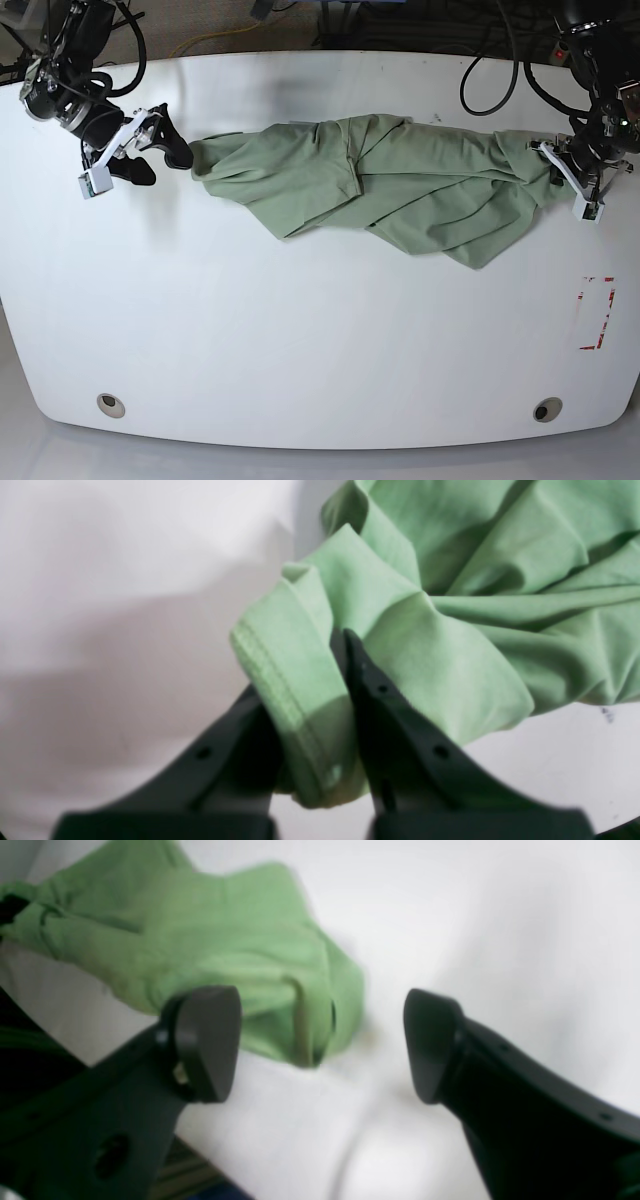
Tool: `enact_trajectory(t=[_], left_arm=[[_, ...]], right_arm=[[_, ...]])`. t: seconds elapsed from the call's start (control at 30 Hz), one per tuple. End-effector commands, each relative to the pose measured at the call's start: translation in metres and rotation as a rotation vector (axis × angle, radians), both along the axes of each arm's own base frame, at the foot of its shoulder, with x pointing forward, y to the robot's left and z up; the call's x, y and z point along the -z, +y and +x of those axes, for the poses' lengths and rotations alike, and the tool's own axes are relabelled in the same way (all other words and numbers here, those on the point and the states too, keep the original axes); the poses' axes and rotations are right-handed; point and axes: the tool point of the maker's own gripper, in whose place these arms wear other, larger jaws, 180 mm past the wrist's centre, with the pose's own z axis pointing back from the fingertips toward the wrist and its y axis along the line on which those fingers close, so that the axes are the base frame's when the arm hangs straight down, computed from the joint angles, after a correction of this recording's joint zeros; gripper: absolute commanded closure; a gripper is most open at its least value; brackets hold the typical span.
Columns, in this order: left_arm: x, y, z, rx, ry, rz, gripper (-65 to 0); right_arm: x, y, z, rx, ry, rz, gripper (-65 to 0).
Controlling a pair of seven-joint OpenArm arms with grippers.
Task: Fold the T-shirt properly
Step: 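Lay the shirt down and open the right gripper, then regrasp the shirt edge with the right gripper, holding it with the left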
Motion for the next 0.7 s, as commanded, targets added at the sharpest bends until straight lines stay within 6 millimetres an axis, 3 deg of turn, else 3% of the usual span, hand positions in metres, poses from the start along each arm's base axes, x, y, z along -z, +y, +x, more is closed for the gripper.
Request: enact_trajectory(t=[0.0,0.13,0.27,0.5,0.67], left_arm=[[-0.014,0.004,0.009,0.006,-0.05,0.017,0.0],[-0.012,0.004,0.009,0.004,-0.046,0.016,0.0],[-0.01,-0.002,0.009,0.0,-0.048,0.0,0.0],[-0.009,-0.004,0.009,0.0,-0.05,-0.004,0.0],[-0.009,-0.004,0.009,0.0,-0.05,-0.005,0.0]], right_arm=[[-0.002,-0.005,0.016,-0.005,-0.006,0.007,-48.8],[0.007,-0.001,0.042,-0.052,0.03,0.032,-48.8],[0.016,0.016,0.067,-0.095,0.082,0.076,-48.8],[0.023,0.047,0.094,-0.16,0.143,0.116,-48.8],[0.029,0.081,0.105,-0.246,0.158,0.122,-48.8]])
